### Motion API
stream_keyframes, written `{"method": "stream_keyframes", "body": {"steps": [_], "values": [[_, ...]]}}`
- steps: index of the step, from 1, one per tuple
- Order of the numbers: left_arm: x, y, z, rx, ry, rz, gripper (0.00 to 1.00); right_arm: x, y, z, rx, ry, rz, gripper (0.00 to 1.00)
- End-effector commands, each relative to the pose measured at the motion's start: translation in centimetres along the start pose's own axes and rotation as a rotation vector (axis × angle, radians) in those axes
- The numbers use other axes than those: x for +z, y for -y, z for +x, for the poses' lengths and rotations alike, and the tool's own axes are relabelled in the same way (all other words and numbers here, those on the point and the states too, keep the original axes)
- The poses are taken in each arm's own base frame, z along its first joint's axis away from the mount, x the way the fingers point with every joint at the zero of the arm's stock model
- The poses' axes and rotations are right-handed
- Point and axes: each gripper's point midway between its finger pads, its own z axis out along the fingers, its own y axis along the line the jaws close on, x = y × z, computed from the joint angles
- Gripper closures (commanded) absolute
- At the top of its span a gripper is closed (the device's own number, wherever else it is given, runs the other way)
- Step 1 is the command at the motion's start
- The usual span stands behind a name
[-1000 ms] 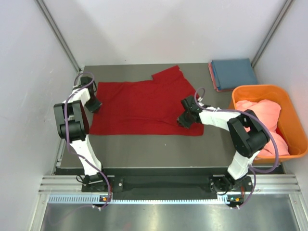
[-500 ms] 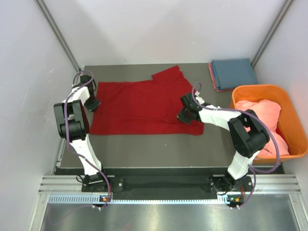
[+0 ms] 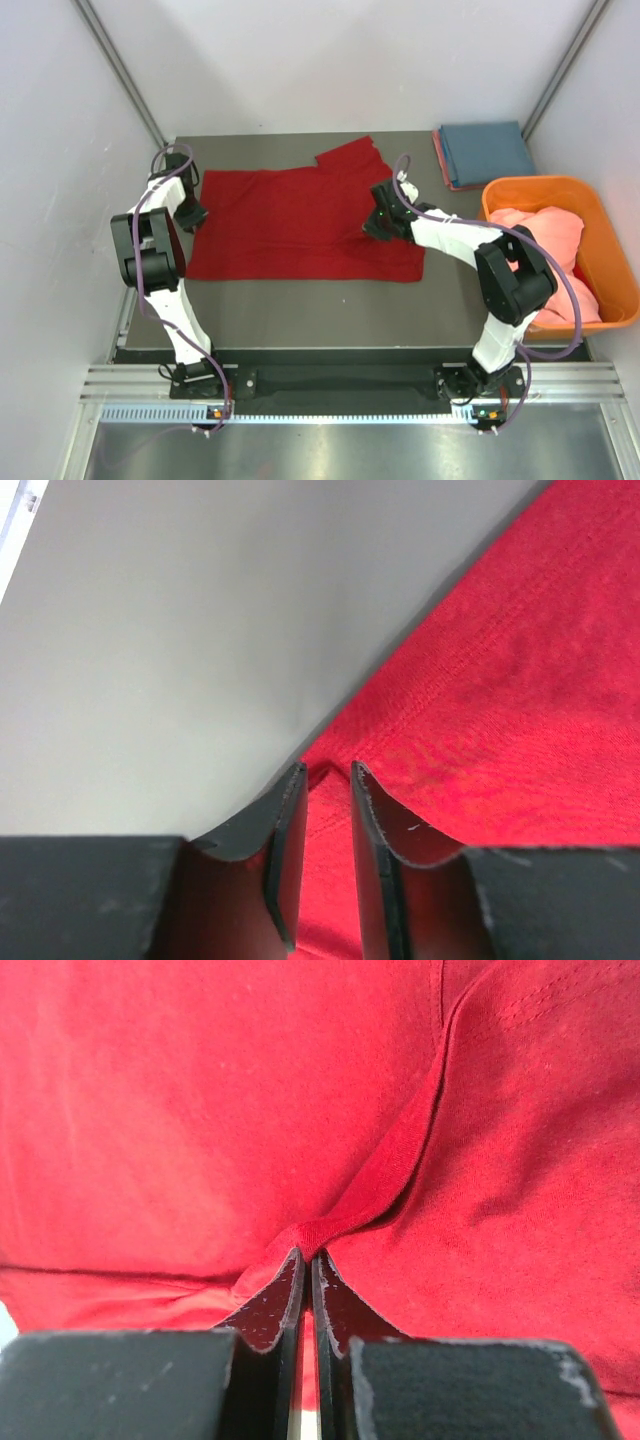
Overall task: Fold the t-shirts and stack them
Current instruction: Fold the tshirt
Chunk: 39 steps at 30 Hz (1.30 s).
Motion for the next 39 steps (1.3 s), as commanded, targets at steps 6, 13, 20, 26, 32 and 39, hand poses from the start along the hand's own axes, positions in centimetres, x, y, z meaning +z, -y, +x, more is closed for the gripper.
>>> {"method": "stream_keyframes", "body": {"steps": [6,13,20,26,32,39], "values": [[-1.4,0.3,0.0,0.019,-0.027,0.035,0.7,0.0,-2.1,0.1,-0.027,0.012,-0.058,1.0],[0.7,-0.5,1.8,0.031,-0.066,-0.004,0.69,-0.3,-2.1,-0.1,-0.041,0.022,-0.063,1.0],[1.7,-0.2,2.3,0.035,-0.091,-0.007,0.82,-0.3,-2.1,-0.4,-0.049,0.033,-0.058,1.0],[0.3,-0.5,0.6,0.015,-0.039,-0.026,1.0,-0.7,-3.1,-1.9,-0.082,0.075,-0.063,1.0],[-0.6,-0.9,0.0,-0.005,-0.012,-0.049,1.0,0.0,-5.1,-3.0,-0.165,0.092,-0.088,1.0],[-1.2,-1.2,-0.5,-0.031,0.013,-0.063,1.0,1.3,-6.0,-3.6,-0.268,0.126,-0.056,1.0]]}}
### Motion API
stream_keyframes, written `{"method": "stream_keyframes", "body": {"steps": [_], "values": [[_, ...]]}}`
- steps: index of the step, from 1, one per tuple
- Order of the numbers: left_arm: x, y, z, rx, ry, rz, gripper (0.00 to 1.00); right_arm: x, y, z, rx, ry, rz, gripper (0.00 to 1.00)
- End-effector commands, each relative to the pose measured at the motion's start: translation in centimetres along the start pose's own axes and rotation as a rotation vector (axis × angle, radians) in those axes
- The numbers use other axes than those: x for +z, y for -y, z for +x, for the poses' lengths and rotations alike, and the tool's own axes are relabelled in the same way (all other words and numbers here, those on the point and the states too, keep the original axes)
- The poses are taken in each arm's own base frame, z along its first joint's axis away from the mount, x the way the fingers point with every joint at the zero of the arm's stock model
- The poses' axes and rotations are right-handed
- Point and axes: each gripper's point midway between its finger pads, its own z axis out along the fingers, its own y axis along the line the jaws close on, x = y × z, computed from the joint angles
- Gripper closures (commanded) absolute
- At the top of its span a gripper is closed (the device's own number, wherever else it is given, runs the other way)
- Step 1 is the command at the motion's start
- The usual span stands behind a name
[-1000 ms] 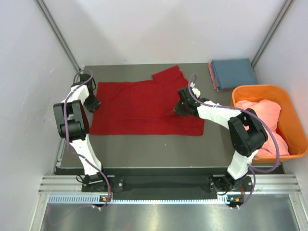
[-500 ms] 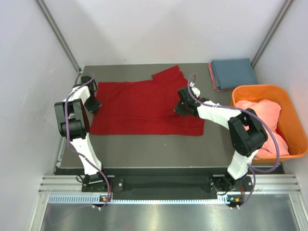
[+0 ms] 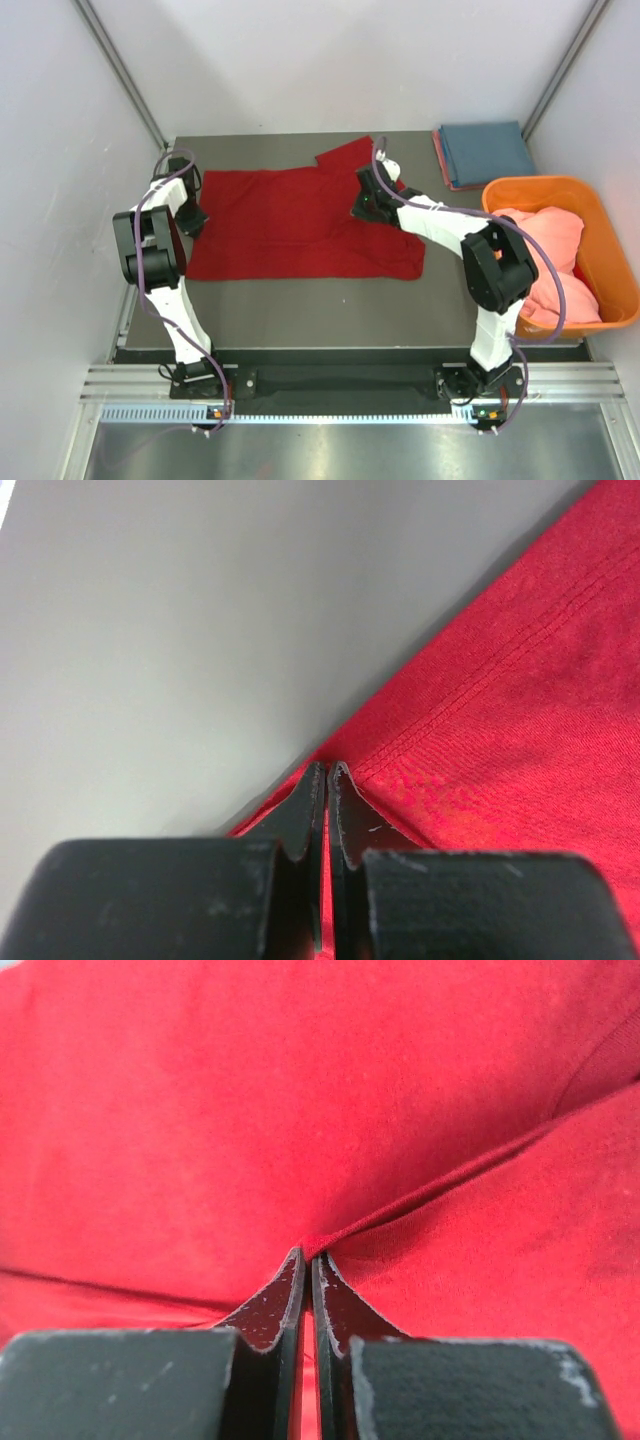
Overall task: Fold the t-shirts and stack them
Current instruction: Fold the tshirt
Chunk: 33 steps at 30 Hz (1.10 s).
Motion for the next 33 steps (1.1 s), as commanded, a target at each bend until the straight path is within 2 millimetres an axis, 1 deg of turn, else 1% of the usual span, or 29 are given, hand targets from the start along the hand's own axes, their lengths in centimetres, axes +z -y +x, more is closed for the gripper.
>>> {"method": "stream_keyframes", "body": {"steps": [1,7,10,13,16,17,18,19,20,21,22,23,26,28,30,31,32,33], "values": [[-2.1,-0.5,-2.1,-0.039,0.073,-0.011,1.0,0.4,-0.9,-1.2,-0.086,0.049,0.016,1.0],[-1.9,-0.7,-2.0,-0.045,0.069,-0.033,1.0,1.3,-0.1,-1.3,-0.162,0.061,0.051,1.0],[-2.1,-1.0,-2.4,-0.051,0.082,-0.046,1.0,1.3,-0.2,-2.2,-0.216,0.091,0.055,1.0],[-2.1,-0.9,-2.4,-0.049,0.084,-0.044,1.0,1.2,-1.5,-3.4,-0.3,0.126,0.026,1.0],[-2.0,-1.0,-2.4,-0.047,0.082,-0.049,1.0,1.9,-2.1,-3.3,-0.396,0.125,0.016,1.0],[-2.0,-1.0,-2.5,-0.049,0.082,-0.051,1.0,1.9,-2.8,-3.7,-0.417,0.131,0.004,1.0],[-1.9,-1.0,-2.3,-0.043,0.078,-0.053,1.0,2.5,-2.7,-3.2,-0.441,0.116,0.009,1.0],[-1.9,-1.0,-2.3,-0.044,0.076,-0.052,1.0,2.7,-2.9,-3.2,-0.48,0.112,0.004,1.0],[-1.8,-0.9,-2.2,-0.042,0.073,-0.052,1.0,2.8,-3.5,-3.1,-0.497,0.107,-0.015,1.0],[-1.7,-1.0,-2.2,-0.043,0.072,-0.053,1.0,3.2,-3.5,-2.6,-0.52,0.091,-0.021,1.0],[-1.6,-0.9,-2.1,-0.039,0.069,-0.053,1.0,3.3,-3.8,-2.6,-0.552,0.088,-0.033,1.0],[-1.7,-1.0,-2.1,-0.039,0.067,-0.056,1.0,3.6,-3.9,-2.0,-0.571,0.071,-0.043,1.0],[-1.8,-1.2,-2.2,-0.036,0.069,-0.064,1.0,3.6,-4.1,-1.5,-0.633,0.052,-0.064,0.99],[-2.0,-1.2,-2.4,-0.04,0.072,-0.064,1.0,3.4,-4.3,-1.1,-0.688,0.037,-0.078,0.96],[-2.4,-1.1,-2.6,-0.039,0.076,-0.063,0.91,2.9,-4.2,-1.1,-0.718,0.021,-0.076,0.93],[-3.1,-1.1,-3.1,-0.04,0.087,-0.059,0.85,2.6,-4.3,-1.5,-0.735,0.02,-0.078,0.87],[-3.5,-1.0,-3.4,-0.037,0.096,-0.056,0.82,1.7,-4.5,-1.9,-0.734,0.019,-0.093,0.83],[-4.2,-0.9,-4.0,-0.036,0.119,-0.051,0.79,0.9,-4.5,-1.9,-0.735,0.0,-0.104,0.78]]}}
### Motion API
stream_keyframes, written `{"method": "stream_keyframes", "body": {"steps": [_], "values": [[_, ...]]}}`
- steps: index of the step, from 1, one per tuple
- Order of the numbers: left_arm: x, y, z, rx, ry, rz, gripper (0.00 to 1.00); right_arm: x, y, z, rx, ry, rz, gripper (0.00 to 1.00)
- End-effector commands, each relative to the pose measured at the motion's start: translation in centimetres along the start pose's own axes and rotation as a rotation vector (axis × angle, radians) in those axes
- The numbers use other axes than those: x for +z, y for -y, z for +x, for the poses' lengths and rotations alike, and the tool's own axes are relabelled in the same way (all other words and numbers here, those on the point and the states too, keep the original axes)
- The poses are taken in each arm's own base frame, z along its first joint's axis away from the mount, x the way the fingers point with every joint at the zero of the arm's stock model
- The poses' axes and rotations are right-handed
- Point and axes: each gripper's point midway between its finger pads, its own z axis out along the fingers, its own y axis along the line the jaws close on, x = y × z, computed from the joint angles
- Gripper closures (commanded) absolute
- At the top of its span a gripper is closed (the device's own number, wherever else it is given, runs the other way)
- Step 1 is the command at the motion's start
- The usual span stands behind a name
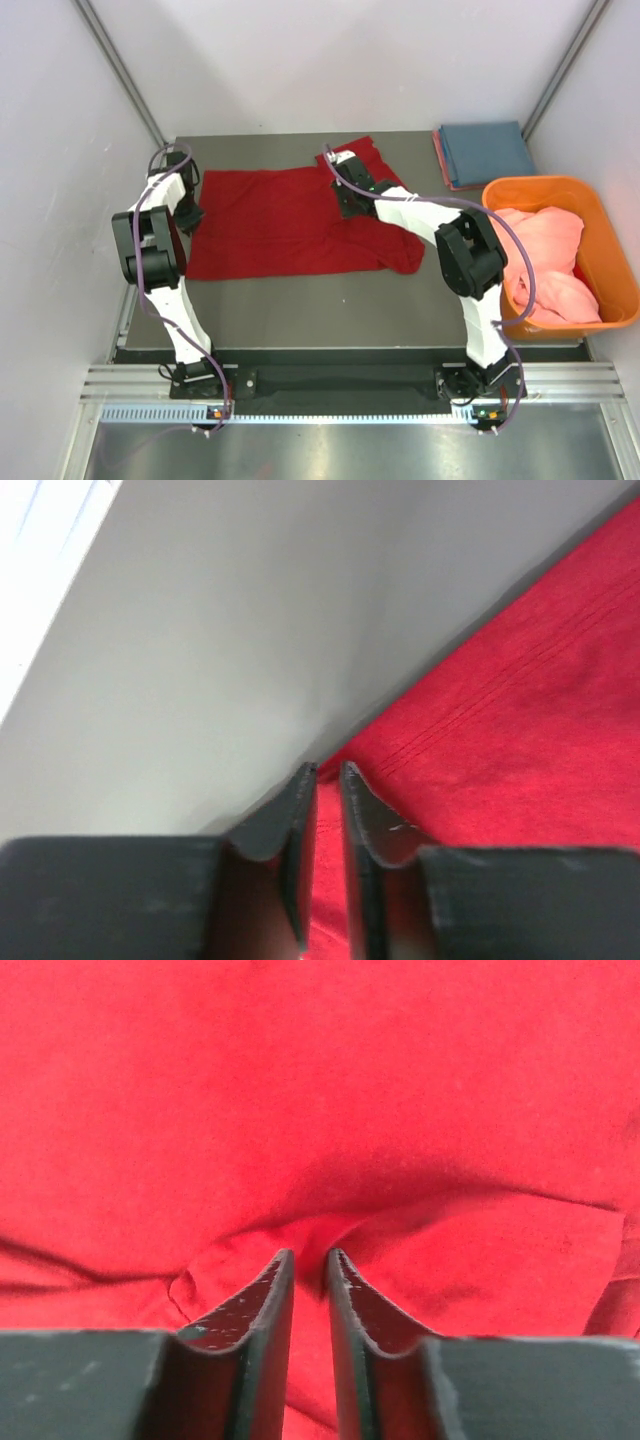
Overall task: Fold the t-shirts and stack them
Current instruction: Fold the tshirt
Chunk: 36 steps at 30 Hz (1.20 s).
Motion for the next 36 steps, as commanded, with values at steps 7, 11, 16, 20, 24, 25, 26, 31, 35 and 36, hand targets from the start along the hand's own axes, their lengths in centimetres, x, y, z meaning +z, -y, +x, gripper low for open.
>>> {"method": "stream_keyframes", "body": {"steps": [7,11,16,20,24,25,26,31,35,36], "values": [[-10.8,6.9,-4.3,0.155,0.182,0.321,0.67,-8.0,2.0,-3.2,0.107,0.034,-0.219,0.56],[-15.5,15.6,0.1,0.363,0.207,0.581,0.64,-7.3,6.6,-1.9,0.191,-0.014,-0.278,0.56],[-17.6,23.1,6.9,0.511,0.127,0.829,0.64,-5.7,10.9,-1.4,0.185,-0.061,-0.208,0.61],[-17.9,27.1,11.3,0.591,0.095,0.933,0.64,-4.1,13.7,-1.3,0.201,-0.078,-0.177,0.66],[-16.9,29.6,13.6,0.628,0.1,0.988,0.63,-2.9,15.0,-1.9,0.194,-0.081,-0.182,0.68],[-16.8,30.1,14.3,0.638,0.098,0.997,0.63,-2.2,15.1,-1.4,0.195,-0.096,-0.186,0.67],[-16.4,30.4,14.6,0.642,0.097,0.997,0.63,-2.0,15.2,-1.3,0.191,-0.103,-0.187,0.67],[-14.4,32.2,16.8,0.669,0.062,1.009,0.63,-0.7,15.6,-1.3,0.168,-0.117,-0.181,0.66],[-14.2,33.3,17.6,0.678,0.054,1.03,0.63,0.5,15.7,-0.5,0.172,-0.146,-0.183,0.66],[-13.6,33.4,17.9,0.681,0.045,1.022,0.63,0.7,15.6,-0.4,0.173,-0.147,-0.189,0.66]]}}
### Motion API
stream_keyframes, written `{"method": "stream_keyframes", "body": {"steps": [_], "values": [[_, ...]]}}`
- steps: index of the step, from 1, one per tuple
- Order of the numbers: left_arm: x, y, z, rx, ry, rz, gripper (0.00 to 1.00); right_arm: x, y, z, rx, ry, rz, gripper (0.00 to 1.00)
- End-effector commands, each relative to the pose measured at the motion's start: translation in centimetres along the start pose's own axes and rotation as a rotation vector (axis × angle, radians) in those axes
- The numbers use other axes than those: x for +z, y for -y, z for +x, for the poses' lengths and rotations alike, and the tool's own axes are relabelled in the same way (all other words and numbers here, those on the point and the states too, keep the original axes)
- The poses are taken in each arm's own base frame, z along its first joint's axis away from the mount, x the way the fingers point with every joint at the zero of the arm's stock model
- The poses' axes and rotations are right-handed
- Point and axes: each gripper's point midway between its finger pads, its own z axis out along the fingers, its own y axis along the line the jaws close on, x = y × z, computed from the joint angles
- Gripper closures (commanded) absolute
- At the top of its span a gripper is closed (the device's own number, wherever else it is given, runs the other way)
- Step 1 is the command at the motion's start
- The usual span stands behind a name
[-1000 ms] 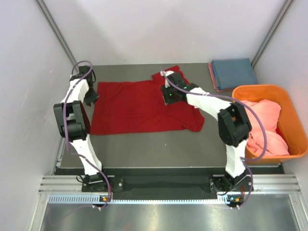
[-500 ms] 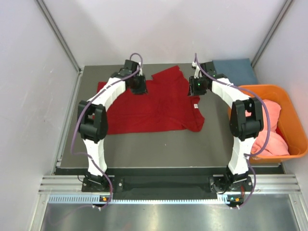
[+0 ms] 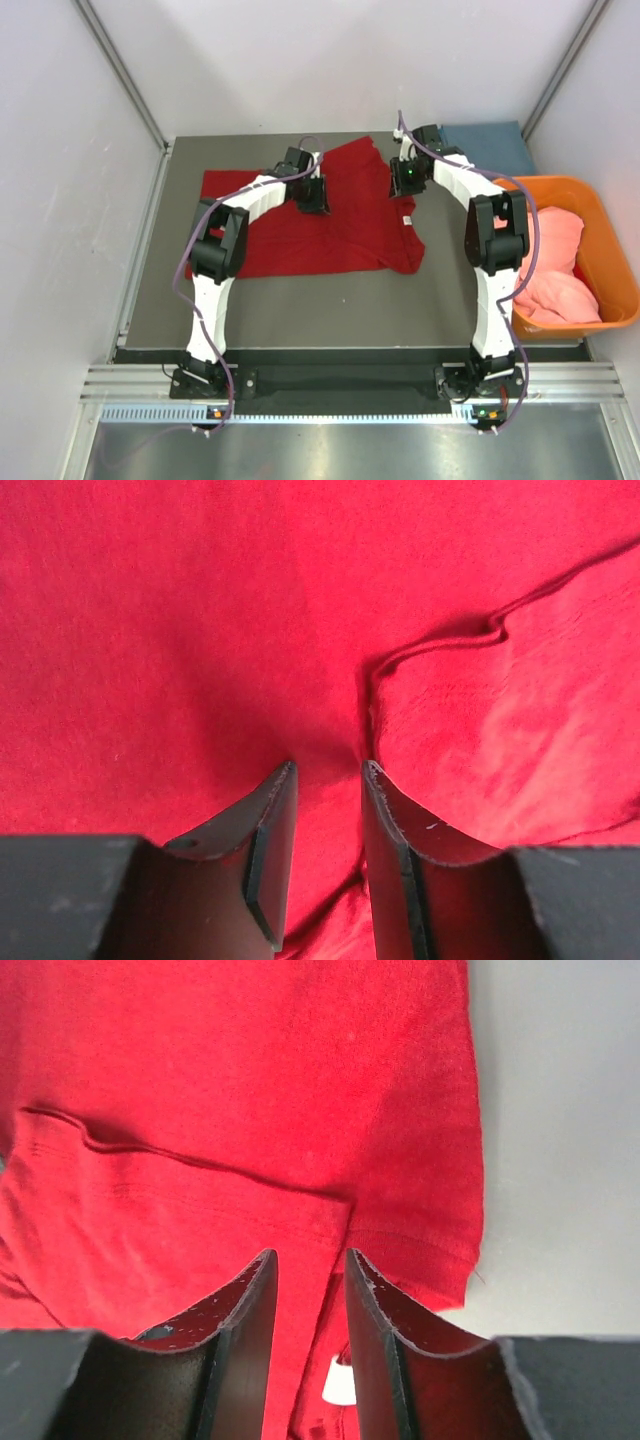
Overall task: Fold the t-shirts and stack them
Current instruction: Fold the tshirt
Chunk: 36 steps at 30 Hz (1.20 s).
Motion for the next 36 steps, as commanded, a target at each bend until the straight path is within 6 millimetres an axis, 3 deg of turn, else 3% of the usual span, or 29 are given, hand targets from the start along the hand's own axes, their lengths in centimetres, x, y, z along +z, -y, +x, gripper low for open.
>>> {"method": "stream_keyframes", "body": {"steps": [1,7,14,17,18,22,24,31,36], "values": [[0.6,1.8,-2.4,0.038,0.074,0.057,0.63,0.2,0.2,-1.4,-0.02,0.023,-0.019,0.66],[1.4,1.8,-2.7,0.037,0.086,0.067,0.62,1.8,0.7,-0.2,-0.012,-0.011,-0.022,0.67],[2.6,2.0,-2.0,0.029,0.054,0.091,0.64,2.2,1.0,0.1,-0.047,-0.015,-0.02,0.68],[2.6,2.4,-2.1,0.024,0.056,0.109,0.67,2.0,1.1,-0.6,-0.056,0.006,-0.011,0.73],[2.5,2.6,-2.1,0.021,0.053,0.123,0.69,2.0,1.1,-0.8,-0.061,0.012,-0.009,0.8],[2.3,3.4,-2.3,0.0,0.055,0.158,0.9,1.4,1.3,-2.1,-0.077,0.051,0.012,0.99],[2.3,3.8,-2.2,-0.017,0.051,0.171,1.0,1.2,1.1,-2.5,-0.091,0.067,0.015,1.0],[1.9,3.6,-2.0,-0.064,0.069,0.151,1.0,0.7,0.2,-3.9,-0.15,0.113,0.041,1.0],[0.4,3.2,-3.5,-0.078,0.149,0.098,1.0,0.0,-0.7,-5.1,-0.202,0.15,0.066,1.0]]}}
